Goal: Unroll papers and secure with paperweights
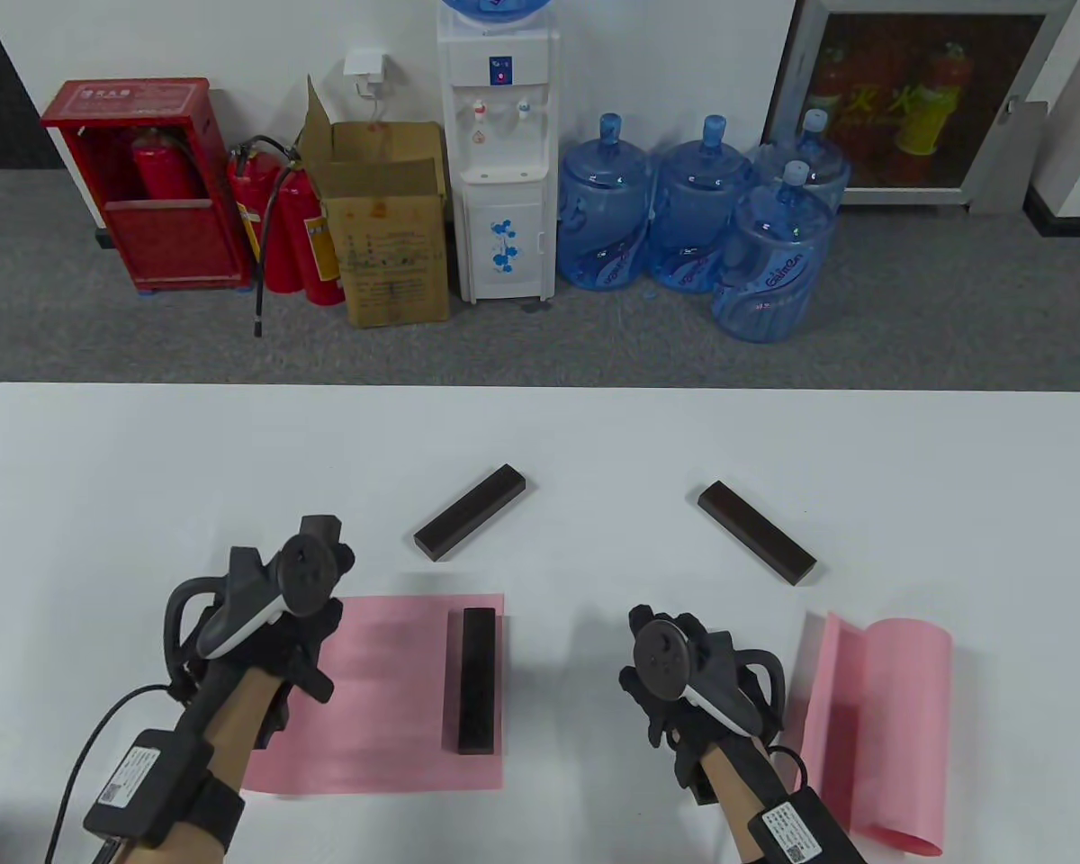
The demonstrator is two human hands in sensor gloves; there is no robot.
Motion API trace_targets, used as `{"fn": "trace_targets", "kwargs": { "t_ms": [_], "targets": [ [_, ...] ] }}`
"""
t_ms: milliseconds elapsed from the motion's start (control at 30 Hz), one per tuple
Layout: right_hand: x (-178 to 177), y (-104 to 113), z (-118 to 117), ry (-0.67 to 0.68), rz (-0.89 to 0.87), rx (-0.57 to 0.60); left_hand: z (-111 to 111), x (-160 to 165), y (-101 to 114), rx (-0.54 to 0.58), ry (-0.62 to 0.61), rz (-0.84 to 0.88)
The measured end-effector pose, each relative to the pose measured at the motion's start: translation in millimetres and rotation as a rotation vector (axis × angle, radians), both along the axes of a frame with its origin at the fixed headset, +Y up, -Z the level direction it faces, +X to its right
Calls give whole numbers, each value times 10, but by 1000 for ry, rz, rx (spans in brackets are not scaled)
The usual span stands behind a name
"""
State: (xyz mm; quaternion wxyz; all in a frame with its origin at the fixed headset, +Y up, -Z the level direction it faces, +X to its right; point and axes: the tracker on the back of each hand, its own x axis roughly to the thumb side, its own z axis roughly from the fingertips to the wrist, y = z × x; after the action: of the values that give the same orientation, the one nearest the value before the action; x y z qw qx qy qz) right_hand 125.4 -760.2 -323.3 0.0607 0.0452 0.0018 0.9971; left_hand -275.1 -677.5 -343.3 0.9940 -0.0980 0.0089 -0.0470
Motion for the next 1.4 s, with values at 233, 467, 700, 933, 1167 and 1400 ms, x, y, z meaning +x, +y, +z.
{"fn": "trace_targets", "kwargs": {
  "t_ms": [233,467,700,933,1167,1400],
  "targets": [
    [5,-15,4,0,4,-17,96,-223,-454,-112,67,-163],
    [14,-17,6,-9,14,-29,133,-417,-704,-178,120,-212],
    [21,-17,11,-15,21,-39,168,-384,-784,-199,110,-283],
    [28,-12,11,-18,18,-43,220,-275,-656,-237,140,-366],
    [13,-15,10,-12,33,-52,291,157,-242,-27,50,-42],
    [10,-4,20,-14,42,-52,243,608,-554,-9,-30,187]
  ]
}}
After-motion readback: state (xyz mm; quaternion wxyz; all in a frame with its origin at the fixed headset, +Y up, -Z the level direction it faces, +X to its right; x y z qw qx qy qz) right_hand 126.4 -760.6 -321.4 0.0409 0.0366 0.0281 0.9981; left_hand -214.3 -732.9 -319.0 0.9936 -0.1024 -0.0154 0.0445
